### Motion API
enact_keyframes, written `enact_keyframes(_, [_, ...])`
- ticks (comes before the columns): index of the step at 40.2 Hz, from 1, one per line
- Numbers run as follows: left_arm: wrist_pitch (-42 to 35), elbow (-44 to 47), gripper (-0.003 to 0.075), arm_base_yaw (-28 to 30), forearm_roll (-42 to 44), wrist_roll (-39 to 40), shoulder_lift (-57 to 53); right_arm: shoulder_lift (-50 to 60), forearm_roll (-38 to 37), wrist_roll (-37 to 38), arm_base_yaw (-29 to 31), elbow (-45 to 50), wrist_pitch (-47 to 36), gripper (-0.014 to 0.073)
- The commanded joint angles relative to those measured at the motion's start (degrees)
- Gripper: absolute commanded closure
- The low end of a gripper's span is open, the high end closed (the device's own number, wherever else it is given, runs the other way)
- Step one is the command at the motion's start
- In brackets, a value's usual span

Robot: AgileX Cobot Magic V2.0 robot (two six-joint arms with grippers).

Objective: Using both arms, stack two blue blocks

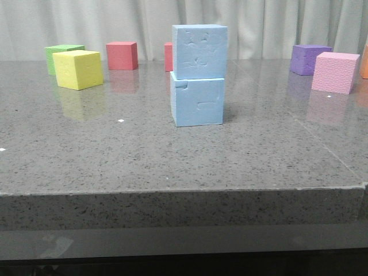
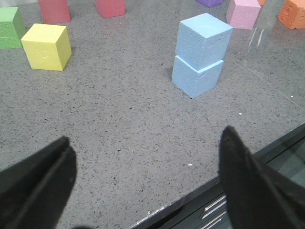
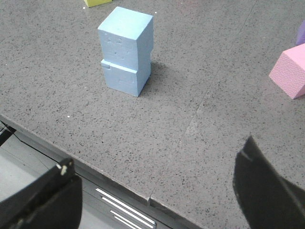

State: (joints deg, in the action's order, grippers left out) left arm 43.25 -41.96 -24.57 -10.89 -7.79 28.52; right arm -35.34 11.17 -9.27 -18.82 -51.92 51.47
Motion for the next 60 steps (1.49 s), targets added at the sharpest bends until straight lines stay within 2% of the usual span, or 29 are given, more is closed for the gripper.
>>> enact_keyframes(1, [-5.3, -1.5, 0.0335, 0.2, -1.4, 0.5, 0.3, -0.1, 0.8, -0.1, 0.2, -1.3, -3.6, 0.0027])
enact_keyframes(2, [-5.3, -1.5, 0.0395, 0.2, -1.4, 0.5, 0.3, -0.1, 0.8, -0.1, 0.2, -1.3, -3.6, 0.0064])
enact_keyframes(5, [-5.3, -1.5, 0.0543, 0.2, -1.4, 0.5, 0.3, -0.1, 0.8, -0.1, 0.2, -1.3, -3.4, 0.0243])
enact_keyframes(7, [-5.2, -1.5, 0.0632, 0.2, -1.4, 0.5, 0.3, -0.1, 0.8, -0.1, 0.2, -1.3, -3.4, 0.0363])
enact_keyframes(9, [-5.2, -1.5, 0.0698, 0.2, -1.4, 0.5, 0.3, -0.1, 0.8, -0.1, 0.2, -1.3, -3.4, 0.0447])
enact_keyframes(11, [-5.2, -1.5, 0.0738, 0.2, -1.4, 0.5, 0.3, -0.1, 0.8, -0.1, 0.2, -1.3, -3.4, 0.0513])
enact_keyframes(16, [-5.2, -1.5, 0.0739, 0.2, -1.4, 0.5, 0.3, -0.1, 0.8, -0.1, 0.2, -1.3, -3.4, 0.0617])
enact_keyframes(25, [-5.2, -1.5, 0.0739, 0.2, -1.4, 0.5, 0.3, -0.1, 0.8, -0.1, 0.2, -1.3, -3.4, 0.0631])
enact_keyframes(30, [-8.6, 2.1, 0.0739, 1.9, -2.2, 0.5, -3.0, -0.1, 0.8, -0.1, 0.2, -1.3, -3.4, 0.0631])
enact_keyframes(34, [-15.6, 8.6, 0.0739, 7.2, -1.0, 0.5, -8.3, -0.1, 0.8, -0.1, 0.2, -1.3, -3.4, 0.0631])
enact_keyframes(42, [-34.4, 25.6, 0.0739, 18.5, -0.9, 0.5, -21.3, -0.1, 0.8, -0.1, 0.2, -1.3, -3.4, 0.0631])
enact_keyframes(46, [-40.5, 32.5, 0.0739, 21.7, -0.9, 0.5, -25.9, -0.1, 0.8, -0.1, 0.2, -1.3, -3.4, 0.0631])
enact_keyframes(51, [-42.6, 36.8, 0.0739, 22.6, -0.9, 0.5, -29.9, -0.1, 0.8, -0.1, 0.2, -1.3, -3.4, 0.0631])
enact_keyframes(57, [-42.5, 38.0, 0.0739, 22.4, -1.3, 0.7, -29.7, -0.1, 0.8, -0.1, 0.2, -1.3, -3.4, 0.0631])
enact_keyframes(60, [-43.2, 38.8, 0.0739, 22.4, 2.8, 4.3, -29.7, -0.1, 0.8, -0.1, 0.2, -1.3, -3.4, 0.0631])
